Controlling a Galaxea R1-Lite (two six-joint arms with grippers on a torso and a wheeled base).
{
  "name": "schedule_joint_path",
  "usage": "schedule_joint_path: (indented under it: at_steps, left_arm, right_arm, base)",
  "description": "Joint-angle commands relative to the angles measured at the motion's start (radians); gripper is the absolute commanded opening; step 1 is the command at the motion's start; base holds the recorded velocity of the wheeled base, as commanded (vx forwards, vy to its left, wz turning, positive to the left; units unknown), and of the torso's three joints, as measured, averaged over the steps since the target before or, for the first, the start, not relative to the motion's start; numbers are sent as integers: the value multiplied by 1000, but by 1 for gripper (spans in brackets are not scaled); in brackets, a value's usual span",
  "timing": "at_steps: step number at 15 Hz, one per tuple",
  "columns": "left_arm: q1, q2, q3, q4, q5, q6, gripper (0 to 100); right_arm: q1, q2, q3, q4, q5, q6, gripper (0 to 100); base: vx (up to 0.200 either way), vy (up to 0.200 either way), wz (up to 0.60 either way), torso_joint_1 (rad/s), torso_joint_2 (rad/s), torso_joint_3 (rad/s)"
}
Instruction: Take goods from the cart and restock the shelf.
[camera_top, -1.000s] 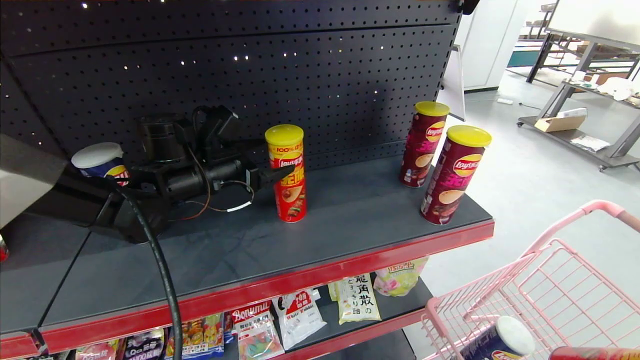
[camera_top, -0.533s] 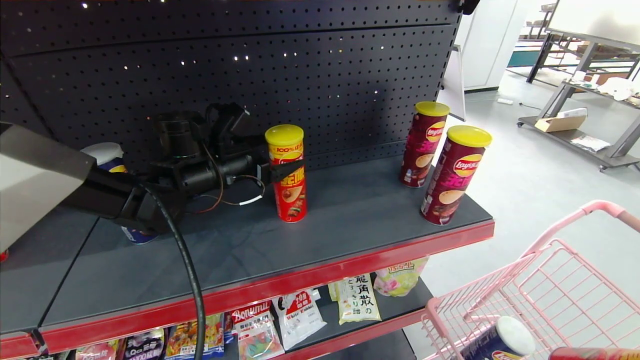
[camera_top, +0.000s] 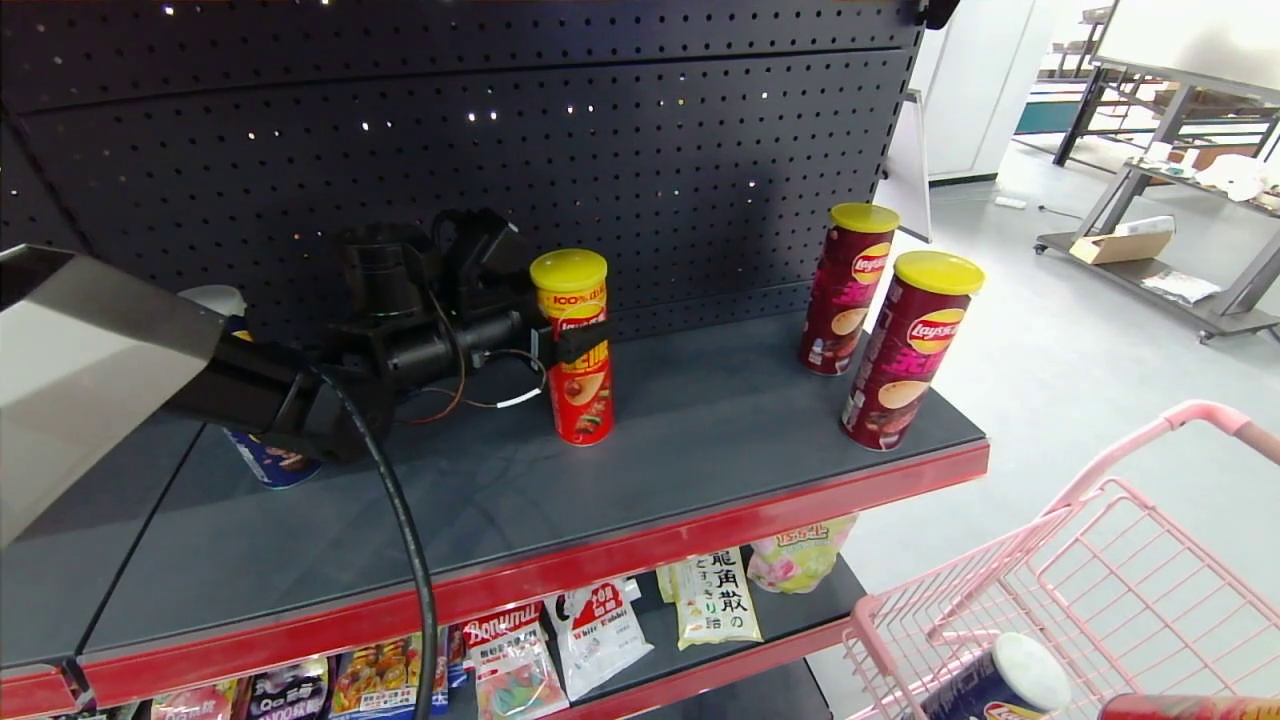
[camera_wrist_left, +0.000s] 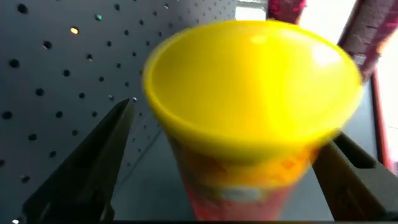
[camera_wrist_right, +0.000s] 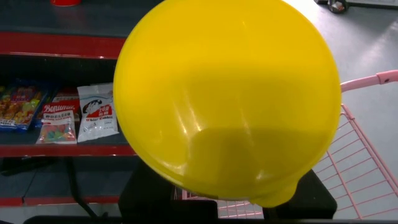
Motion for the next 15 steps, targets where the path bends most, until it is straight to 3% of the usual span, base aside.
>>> schedule_joint_path:
  at_steps: [1,3,4,12,14,15]
  left_arm:
    - [-1,22,-31,0,6,-1,100]
    - [-7,28,-37,-1,6,-7,100]
    - [-9,30,-37,-1,3,-7,0]
    - [-10,-16,6,-3,-14,-24,0]
    - [-24,-112,104,-9,-26,-107,0]
    - [-24,-153,153,-21,-27,-113,0]
  right_arm:
    - [1,1,0,0,0,0,0]
    - [1,2,-2,2,0,0,0]
    - [1,1,0,2,0,0,0]
    - [1,2,6,2,0,0,0]
    - [1,2,6,2,0,0,0]
    - [1,2,7,2,0,0,0]
  base:
    - [0,0,0,0,0,0]
    - [0,0,0,0,0,0]
    - [0,0,0,0,0,0]
    - [0,0,0,0,0,0]
    - [0,0,0,0,0,0]
    - [0,0,0,0,0,0]
